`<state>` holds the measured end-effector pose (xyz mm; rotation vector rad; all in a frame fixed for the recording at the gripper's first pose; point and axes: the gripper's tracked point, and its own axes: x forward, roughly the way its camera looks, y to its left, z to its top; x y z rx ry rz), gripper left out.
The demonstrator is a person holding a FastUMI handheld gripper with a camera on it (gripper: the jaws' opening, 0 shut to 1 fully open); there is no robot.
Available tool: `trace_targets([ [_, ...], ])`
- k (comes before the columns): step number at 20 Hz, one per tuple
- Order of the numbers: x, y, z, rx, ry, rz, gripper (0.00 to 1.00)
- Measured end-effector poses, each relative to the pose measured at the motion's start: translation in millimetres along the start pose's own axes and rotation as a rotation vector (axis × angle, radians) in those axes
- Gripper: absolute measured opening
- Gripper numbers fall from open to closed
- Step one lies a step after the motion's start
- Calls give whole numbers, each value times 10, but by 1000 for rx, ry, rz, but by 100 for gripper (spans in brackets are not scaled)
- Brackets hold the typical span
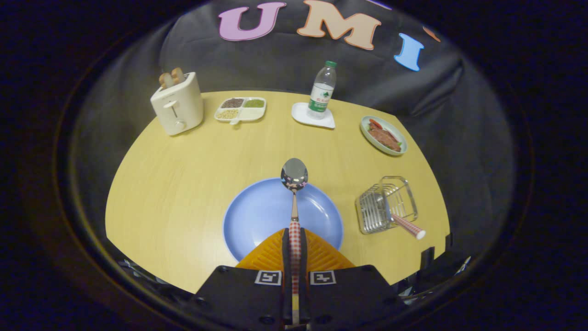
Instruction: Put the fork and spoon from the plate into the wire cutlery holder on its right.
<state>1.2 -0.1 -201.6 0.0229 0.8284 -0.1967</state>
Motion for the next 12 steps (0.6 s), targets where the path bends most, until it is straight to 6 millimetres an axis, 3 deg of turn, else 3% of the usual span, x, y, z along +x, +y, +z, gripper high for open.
trace_targets([
  [6,-255,-342,225,111,119,-84,9],
  [12,-428,-627,341,357,262,-106,9],
])
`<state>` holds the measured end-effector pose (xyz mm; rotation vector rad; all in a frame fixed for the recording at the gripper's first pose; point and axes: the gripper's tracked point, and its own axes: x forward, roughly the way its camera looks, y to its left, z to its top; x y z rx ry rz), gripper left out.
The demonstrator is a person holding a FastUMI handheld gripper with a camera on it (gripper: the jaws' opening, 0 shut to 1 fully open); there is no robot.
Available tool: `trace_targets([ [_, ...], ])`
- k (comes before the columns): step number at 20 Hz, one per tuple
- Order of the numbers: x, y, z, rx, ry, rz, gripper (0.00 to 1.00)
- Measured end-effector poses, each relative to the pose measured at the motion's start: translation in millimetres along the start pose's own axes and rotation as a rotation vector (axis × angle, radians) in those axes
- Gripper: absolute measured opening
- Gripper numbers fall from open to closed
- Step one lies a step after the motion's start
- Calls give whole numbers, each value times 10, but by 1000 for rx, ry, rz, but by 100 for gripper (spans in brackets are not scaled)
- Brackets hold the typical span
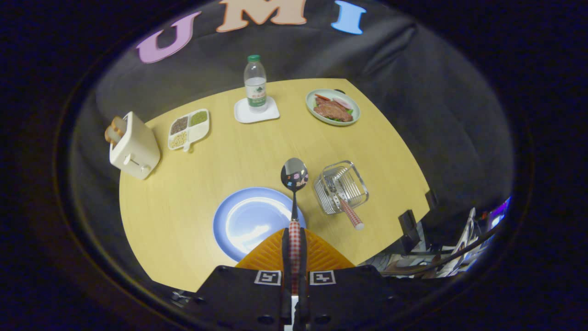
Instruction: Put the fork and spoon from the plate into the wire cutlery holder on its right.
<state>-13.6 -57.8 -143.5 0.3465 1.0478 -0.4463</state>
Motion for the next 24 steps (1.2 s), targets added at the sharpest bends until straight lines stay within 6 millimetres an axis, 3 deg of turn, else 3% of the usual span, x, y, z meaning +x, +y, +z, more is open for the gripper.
trace_targets([
  [4,-23,-206,49,120,95,-36,9],
  [9,101,-451,123,195,205,-69,9],
  [18,457,-468,-14,293,437,-22,8],
  [20,584,-584,71,296,484,-38,8],
  [24,747,-580,78,332,560,-19,8],
])
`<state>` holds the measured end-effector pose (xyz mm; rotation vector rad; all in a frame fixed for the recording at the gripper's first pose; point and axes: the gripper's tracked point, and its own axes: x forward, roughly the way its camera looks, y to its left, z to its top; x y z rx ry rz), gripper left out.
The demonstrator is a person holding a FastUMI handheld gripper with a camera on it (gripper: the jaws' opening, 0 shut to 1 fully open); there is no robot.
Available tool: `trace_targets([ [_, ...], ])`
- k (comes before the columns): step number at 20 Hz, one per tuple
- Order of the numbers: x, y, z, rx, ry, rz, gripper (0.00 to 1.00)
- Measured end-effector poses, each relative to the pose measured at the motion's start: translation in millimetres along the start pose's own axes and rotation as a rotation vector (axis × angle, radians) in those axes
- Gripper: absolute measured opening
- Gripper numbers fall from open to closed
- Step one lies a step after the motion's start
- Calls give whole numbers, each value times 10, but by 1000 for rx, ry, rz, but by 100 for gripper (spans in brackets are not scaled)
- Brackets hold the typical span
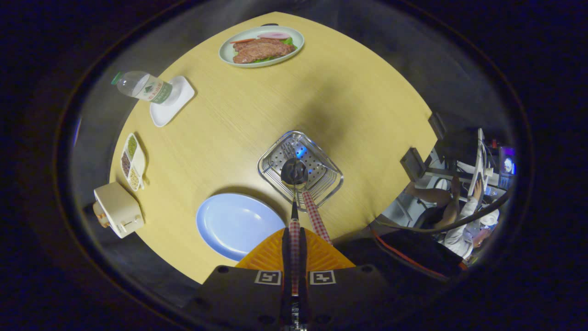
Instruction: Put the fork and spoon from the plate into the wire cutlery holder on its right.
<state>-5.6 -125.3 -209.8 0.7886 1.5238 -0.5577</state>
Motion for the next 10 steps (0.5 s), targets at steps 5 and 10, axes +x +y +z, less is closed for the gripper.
trace_targets([
  [5,184,83,176,-20,66,38,8],
  [10,257,61,197,-88,101,16,13],
])
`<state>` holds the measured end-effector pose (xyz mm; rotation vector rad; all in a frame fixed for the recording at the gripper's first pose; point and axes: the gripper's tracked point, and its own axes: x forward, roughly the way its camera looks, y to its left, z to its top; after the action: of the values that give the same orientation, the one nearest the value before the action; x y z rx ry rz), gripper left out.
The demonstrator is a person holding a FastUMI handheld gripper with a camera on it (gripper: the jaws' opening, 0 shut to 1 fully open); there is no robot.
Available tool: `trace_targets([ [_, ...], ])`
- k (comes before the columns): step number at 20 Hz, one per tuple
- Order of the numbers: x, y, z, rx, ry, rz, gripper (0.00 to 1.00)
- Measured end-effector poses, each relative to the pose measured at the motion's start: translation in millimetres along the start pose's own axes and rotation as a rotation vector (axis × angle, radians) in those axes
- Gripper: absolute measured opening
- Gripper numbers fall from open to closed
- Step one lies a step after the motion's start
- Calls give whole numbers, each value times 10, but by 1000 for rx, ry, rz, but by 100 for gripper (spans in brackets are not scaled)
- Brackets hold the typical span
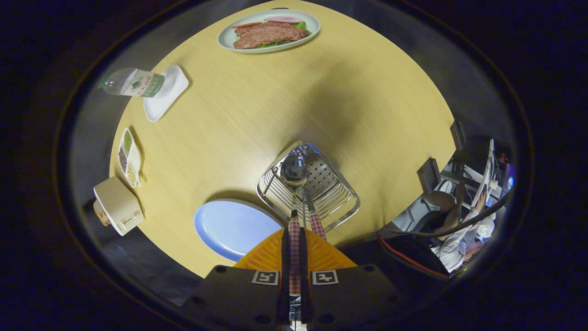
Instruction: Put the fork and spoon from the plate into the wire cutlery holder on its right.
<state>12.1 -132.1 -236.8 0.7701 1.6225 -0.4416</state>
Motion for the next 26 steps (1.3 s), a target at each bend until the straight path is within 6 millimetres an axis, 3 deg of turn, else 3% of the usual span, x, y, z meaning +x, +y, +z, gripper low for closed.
trace_targets([
  [3,24,-24,26,-23,-1,0,17],
  [8,-87,-62,-29,-2,-40,17,100],
  [12,-183,-144,-95,-15,-68,-4,100],
  [17,-301,-74,-164,-53,-139,13,100],
  [22,-285,-185,-227,-105,-274,-37,100],
  [26,-330,-162,-160,-153,-447,-16,100],
])
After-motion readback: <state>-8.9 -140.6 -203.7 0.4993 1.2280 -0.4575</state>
